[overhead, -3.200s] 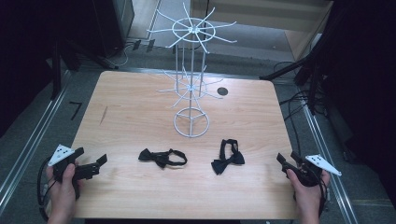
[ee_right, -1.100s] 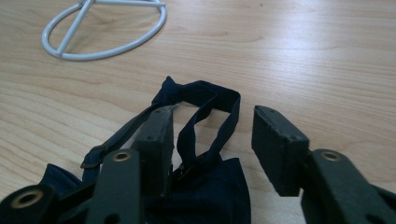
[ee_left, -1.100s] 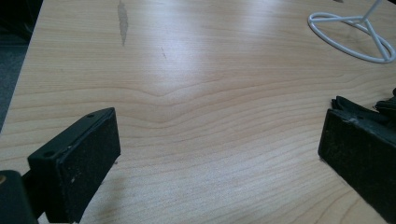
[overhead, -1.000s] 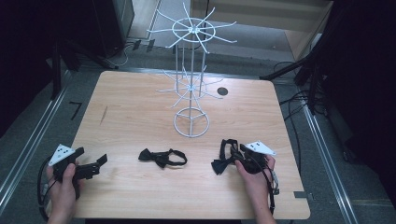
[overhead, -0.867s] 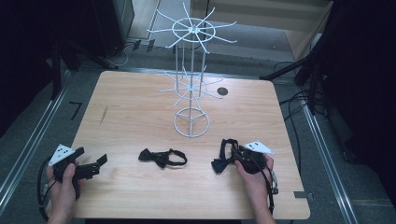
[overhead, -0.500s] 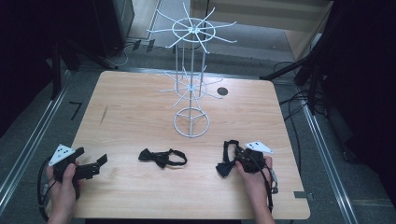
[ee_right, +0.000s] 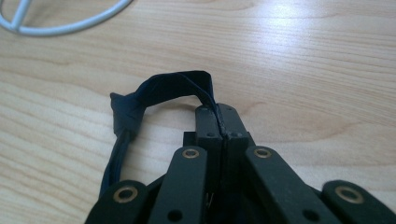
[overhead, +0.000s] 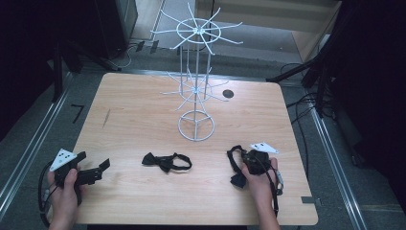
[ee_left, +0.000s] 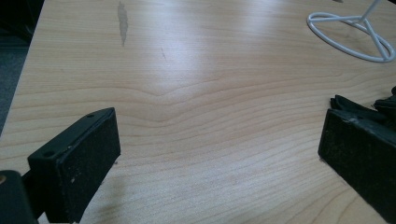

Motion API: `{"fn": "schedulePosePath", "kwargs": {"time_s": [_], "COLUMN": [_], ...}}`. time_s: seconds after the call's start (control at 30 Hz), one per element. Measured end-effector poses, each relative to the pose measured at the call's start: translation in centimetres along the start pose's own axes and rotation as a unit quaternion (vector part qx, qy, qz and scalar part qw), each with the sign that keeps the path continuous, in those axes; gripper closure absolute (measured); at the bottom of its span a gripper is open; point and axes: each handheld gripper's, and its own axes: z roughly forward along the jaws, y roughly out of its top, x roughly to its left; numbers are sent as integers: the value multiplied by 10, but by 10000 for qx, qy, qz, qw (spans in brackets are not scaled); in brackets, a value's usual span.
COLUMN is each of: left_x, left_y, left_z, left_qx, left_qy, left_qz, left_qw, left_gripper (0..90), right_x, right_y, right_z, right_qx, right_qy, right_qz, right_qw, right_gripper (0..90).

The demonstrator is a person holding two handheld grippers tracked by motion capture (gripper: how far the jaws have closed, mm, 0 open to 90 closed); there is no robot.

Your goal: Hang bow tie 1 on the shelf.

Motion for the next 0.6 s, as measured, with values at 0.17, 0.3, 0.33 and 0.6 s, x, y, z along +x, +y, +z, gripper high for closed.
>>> {"fn": "schedulePosePath", "kwargs": {"time_s": [0.17, 0.3, 0.33, 0.6], "left_x": [0, 0, 0, 1], "left_y": [0, 0, 0, 0], "left_z": [0, 0, 0, 0], "left_qx": [15, 10, 18, 14], "left_qy": [1, 3, 6, -55], "left_qz": [-3, 1, -2, -21], "left_qw": [10000, 10000, 10000, 10000], "left_gripper": [0, 0, 0, 0], "right_x": [1, 2, 2, 14], "right_y": [5, 12, 12, 13], "right_z": [5, 12, 14, 19], "right_qx": [18, 35, -38, -191], "right_qy": [-97, -89, -63, -147], "right_qz": [-85, -153, -161, -301], "right_qw": [9999, 9998, 9998, 9993], "right_gripper": [900, 900, 900, 900]}}
